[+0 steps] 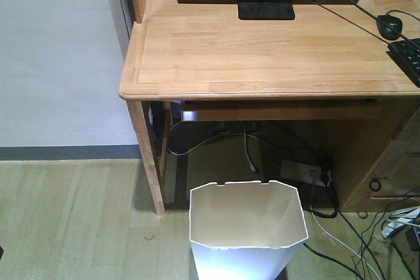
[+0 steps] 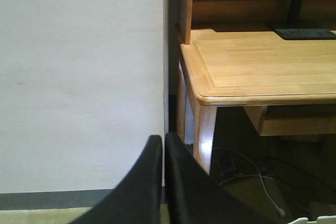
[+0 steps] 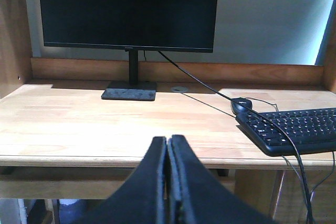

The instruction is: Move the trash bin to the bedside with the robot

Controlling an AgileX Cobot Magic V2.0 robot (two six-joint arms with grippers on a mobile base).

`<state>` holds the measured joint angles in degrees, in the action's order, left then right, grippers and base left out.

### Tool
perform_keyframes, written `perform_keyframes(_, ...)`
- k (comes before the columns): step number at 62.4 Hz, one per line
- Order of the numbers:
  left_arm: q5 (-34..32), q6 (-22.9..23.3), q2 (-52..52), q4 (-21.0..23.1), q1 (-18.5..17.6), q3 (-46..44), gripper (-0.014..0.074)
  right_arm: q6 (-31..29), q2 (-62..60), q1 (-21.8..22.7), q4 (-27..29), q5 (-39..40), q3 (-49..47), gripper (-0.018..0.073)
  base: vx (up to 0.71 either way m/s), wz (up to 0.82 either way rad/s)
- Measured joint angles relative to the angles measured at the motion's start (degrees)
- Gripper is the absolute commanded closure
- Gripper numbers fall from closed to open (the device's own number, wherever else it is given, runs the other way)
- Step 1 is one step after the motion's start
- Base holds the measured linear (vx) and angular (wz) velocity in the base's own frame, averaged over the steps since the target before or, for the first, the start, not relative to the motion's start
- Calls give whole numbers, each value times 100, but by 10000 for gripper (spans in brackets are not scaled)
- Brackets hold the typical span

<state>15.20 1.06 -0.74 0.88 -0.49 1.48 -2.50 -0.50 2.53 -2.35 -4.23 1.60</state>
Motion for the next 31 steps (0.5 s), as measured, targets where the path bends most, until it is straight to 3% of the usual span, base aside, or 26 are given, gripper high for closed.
perform_keyframes(31,0,0,0,0,0,0,602,0,0,0,0,0,0,568,0,0)
